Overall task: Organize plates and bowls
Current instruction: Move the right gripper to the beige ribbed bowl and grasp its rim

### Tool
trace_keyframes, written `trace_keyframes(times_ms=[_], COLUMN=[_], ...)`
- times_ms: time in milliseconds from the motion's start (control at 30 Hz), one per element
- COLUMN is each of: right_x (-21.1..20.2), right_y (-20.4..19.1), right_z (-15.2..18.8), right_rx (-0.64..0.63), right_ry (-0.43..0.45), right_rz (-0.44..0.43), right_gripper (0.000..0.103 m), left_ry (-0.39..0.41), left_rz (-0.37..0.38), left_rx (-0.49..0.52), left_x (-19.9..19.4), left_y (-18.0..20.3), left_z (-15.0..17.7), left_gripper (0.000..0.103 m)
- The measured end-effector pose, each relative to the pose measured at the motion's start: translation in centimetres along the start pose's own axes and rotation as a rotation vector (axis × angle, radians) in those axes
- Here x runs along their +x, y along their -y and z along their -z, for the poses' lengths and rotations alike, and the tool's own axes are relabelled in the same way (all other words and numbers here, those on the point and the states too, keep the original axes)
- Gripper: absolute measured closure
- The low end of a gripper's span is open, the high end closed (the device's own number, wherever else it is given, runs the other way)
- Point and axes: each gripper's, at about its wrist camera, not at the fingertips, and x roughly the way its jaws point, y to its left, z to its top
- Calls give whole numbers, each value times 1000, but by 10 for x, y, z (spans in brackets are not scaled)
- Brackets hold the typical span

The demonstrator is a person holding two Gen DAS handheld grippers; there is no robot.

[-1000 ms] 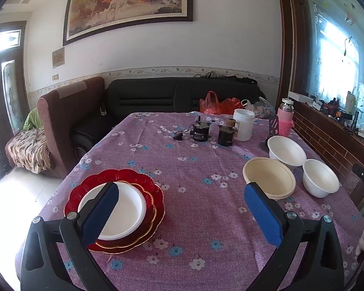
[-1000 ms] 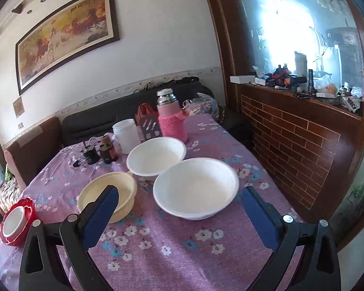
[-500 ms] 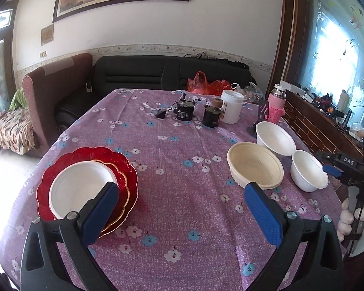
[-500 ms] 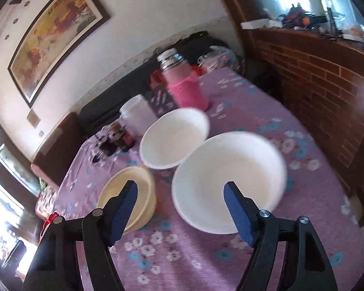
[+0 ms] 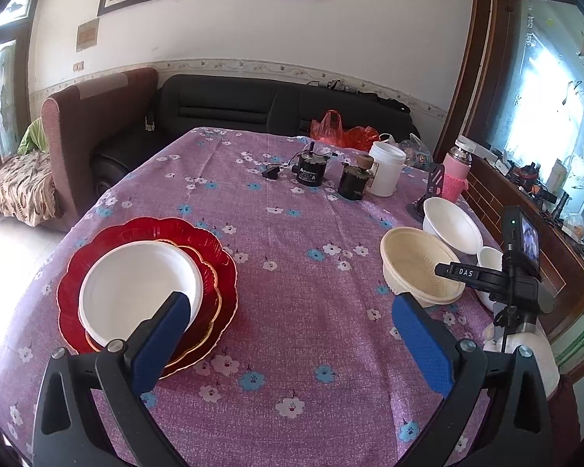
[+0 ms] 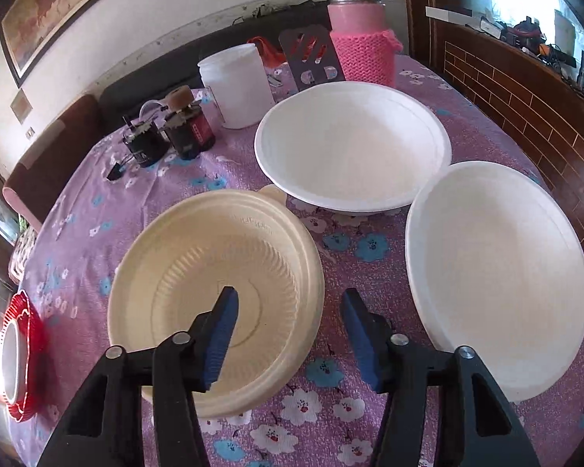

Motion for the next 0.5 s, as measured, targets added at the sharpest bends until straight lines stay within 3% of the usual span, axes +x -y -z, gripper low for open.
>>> trace_keyframes(times_ms=[67, 100, 500], right_x=[9, 11, -2], right_y=[-1, -1, -39], right_z=[-1, 0, 32], right_rx=[4, 6, -128], right_ry=[-16, -21, -104], right_rz=[-23, -32, -242], right_gripper=[69, 83, 88], left_ry=[3, 4, 5], left_rz=[1, -1, -12], left_rx=[-2, -2, -13], left_x=[0, 0, 1], left_y=[-2, -3, -8], left_z=[-1, -1, -3], left_gripper=[0, 0, 0])
